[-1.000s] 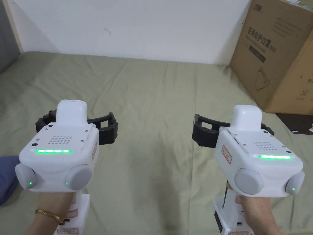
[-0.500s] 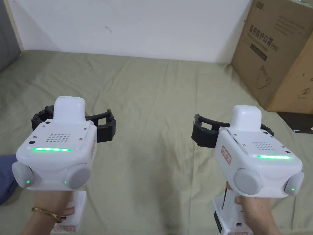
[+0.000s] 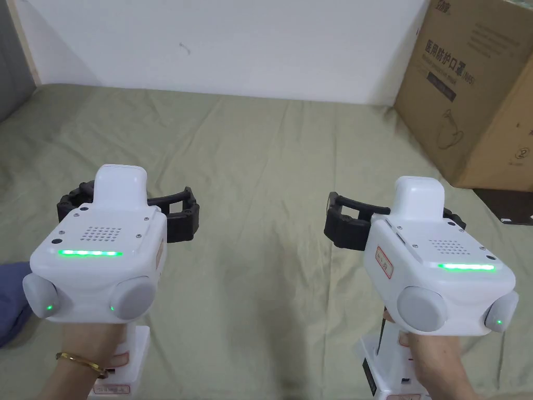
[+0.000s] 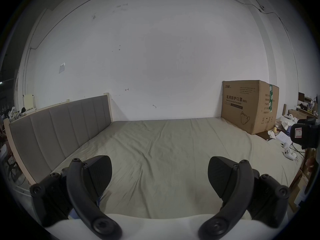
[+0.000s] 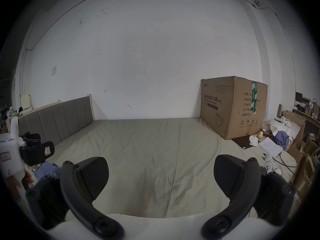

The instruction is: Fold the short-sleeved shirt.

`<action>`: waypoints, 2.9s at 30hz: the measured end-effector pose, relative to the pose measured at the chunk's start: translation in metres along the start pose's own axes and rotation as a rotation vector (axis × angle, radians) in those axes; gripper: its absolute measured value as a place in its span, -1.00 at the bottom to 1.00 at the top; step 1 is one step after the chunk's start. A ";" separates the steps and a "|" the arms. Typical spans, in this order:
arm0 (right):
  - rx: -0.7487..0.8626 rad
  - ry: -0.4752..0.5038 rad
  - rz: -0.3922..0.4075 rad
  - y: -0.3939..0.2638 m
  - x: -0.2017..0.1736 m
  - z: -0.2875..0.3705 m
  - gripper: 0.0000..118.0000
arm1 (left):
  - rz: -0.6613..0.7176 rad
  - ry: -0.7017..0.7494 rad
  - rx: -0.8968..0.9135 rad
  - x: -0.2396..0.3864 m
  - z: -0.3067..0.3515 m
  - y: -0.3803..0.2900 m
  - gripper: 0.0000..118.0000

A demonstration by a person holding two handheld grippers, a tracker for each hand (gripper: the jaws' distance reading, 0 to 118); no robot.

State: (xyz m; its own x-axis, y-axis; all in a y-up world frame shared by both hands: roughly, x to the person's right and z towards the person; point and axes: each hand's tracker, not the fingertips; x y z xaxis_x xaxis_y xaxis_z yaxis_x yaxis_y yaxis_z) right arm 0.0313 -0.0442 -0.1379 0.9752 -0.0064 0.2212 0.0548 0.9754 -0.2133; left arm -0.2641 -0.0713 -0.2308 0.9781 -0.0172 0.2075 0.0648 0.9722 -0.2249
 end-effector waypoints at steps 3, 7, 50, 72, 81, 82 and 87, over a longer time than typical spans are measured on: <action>0.001 0.004 0.002 0.001 -0.001 0.001 1.00 | 0.002 -0.001 -0.001 0.000 0.000 0.000 0.89; 0.004 0.006 0.010 0.000 -0.001 0.001 1.00 | 0.006 0.000 0.000 0.000 0.000 0.000 0.89; 0.016 0.005 0.029 0.002 -0.003 0.006 1.00 | -0.013 -0.019 0.016 0.005 0.006 0.003 0.89; 0.010 0.011 0.046 0.004 -0.004 0.004 1.00 | -0.004 -0.020 0.019 0.006 0.006 0.004 0.89; -0.234 -0.032 -0.205 0.038 -0.002 0.006 1.00 | 0.101 0.002 -0.227 0.014 0.022 0.018 0.89; -0.292 -0.031 -0.262 0.042 -0.001 0.008 1.00 | 0.123 -0.012 -0.275 0.014 0.024 0.014 0.89; -0.414 -0.085 -0.334 0.036 -0.008 0.021 1.00 | 0.164 -0.024 -0.416 0.017 0.021 -0.023 0.89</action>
State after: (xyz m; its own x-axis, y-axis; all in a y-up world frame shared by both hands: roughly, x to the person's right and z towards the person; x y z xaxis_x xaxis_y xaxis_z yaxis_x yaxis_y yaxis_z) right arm 0.0211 -0.0043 -0.1273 0.8704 -0.2671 0.4136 0.4558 0.7547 -0.4719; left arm -0.2530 -0.0892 -0.2023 0.9774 0.1397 0.1584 -0.0118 0.7850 -0.6194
